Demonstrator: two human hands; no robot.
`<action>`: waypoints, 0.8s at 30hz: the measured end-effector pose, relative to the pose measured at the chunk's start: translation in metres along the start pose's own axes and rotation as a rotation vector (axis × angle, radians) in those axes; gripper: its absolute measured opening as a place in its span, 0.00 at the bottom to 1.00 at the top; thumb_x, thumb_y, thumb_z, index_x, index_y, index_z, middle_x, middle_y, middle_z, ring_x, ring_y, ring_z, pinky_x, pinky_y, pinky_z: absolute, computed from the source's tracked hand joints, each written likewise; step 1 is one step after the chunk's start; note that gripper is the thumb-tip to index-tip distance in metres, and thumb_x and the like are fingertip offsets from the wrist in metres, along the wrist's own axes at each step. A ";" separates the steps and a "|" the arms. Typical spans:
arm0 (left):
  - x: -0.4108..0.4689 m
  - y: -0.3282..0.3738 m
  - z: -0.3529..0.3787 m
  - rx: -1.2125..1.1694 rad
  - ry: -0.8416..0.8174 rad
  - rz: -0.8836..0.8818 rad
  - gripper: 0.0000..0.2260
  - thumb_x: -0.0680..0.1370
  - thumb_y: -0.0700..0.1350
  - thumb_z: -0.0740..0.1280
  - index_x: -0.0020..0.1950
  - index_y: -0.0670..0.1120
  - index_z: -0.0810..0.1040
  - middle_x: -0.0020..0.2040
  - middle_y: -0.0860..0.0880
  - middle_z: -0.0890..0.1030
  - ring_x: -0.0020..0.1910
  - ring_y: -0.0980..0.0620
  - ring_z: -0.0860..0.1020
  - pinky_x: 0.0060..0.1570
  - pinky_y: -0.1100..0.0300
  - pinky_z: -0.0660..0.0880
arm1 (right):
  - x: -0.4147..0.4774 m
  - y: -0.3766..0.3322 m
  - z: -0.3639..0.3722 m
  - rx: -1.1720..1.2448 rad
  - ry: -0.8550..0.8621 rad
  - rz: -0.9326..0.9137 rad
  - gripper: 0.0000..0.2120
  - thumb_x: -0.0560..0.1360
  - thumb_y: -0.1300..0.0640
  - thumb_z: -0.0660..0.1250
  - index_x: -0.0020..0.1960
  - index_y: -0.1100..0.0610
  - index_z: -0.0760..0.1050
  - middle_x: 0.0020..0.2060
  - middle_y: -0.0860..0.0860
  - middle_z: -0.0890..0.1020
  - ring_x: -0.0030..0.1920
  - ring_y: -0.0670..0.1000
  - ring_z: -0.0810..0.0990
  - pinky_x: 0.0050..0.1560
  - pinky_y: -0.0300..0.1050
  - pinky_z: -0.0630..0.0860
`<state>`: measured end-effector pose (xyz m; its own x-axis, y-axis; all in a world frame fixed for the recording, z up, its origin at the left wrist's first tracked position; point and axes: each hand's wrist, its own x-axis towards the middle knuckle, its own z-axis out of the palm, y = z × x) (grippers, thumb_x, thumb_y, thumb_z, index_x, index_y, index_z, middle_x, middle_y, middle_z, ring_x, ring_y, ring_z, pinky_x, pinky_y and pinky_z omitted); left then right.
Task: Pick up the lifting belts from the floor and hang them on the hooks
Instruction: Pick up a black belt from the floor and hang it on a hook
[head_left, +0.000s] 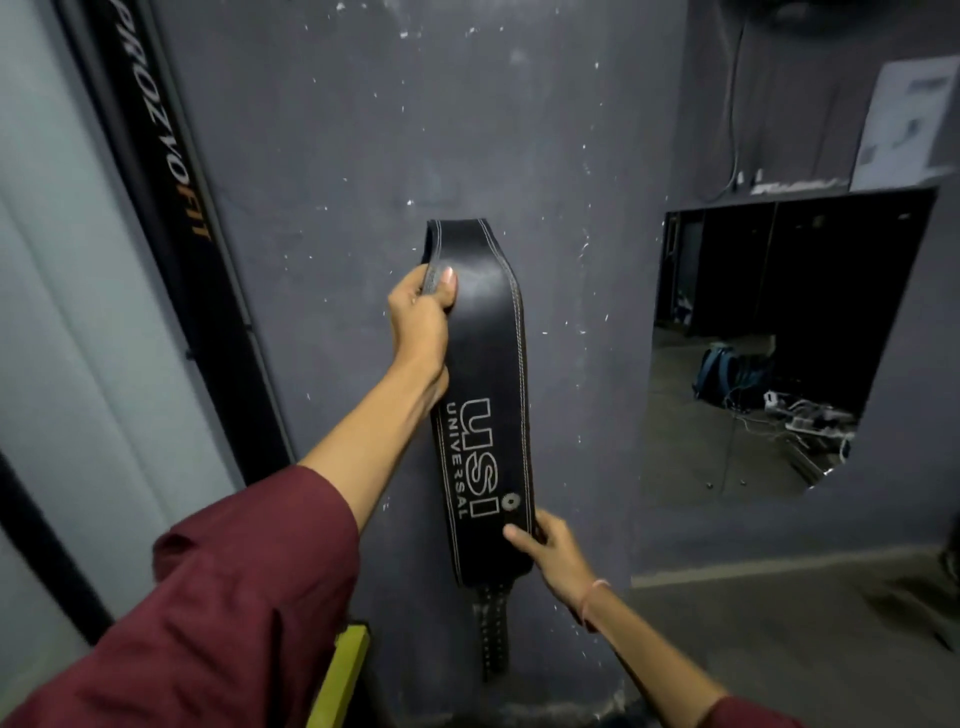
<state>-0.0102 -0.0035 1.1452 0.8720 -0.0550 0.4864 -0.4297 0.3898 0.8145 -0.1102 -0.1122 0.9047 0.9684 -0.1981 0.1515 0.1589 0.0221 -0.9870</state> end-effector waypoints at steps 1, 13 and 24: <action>0.003 0.004 -0.002 -0.002 -0.003 0.015 0.07 0.75 0.42 0.66 0.37 0.48 0.78 0.39 0.46 0.74 0.43 0.48 0.70 0.48 0.52 0.66 | -0.001 -0.005 0.002 -0.003 -0.009 -0.008 0.11 0.78 0.63 0.67 0.60 0.57 0.77 0.57 0.55 0.83 0.62 0.57 0.80 0.63 0.50 0.77; 0.025 0.030 -0.003 -0.012 -0.059 0.090 0.12 0.76 0.41 0.66 0.33 0.48 0.69 0.36 0.46 0.66 0.40 0.46 0.62 0.41 0.52 0.59 | -0.002 -0.017 0.007 -0.006 -0.048 -0.070 0.12 0.78 0.64 0.66 0.59 0.53 0.78 0.56 0.51 0.84 0.62 0.54 0.80 0.62 0.45 0.77; 0.033 0.024 0.004 0.282 -0.166 0.198 0.17 0.78 0.58 0.63 0.50 0.43 0.76 0.44 0.46 0.78 0.44 0.49 0.76 0.50 0.48 0.74 | 0.060 -0.170 0.029 0.180 0.121 -0.403 0.14 0.78 0.65 0.65 0.63 0.64 0.73 0.55 0.56 0.83 0.54 0.53 0.83 0.56 0.46 0.80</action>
<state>0.0075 0.0003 1.1822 0.7260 -0.1608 0.6686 -0.6536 0.1409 0.7436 -0.0734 -0.0994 1.0834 0.7950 -0.3381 0.5037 0.5594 0.0874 -0.8243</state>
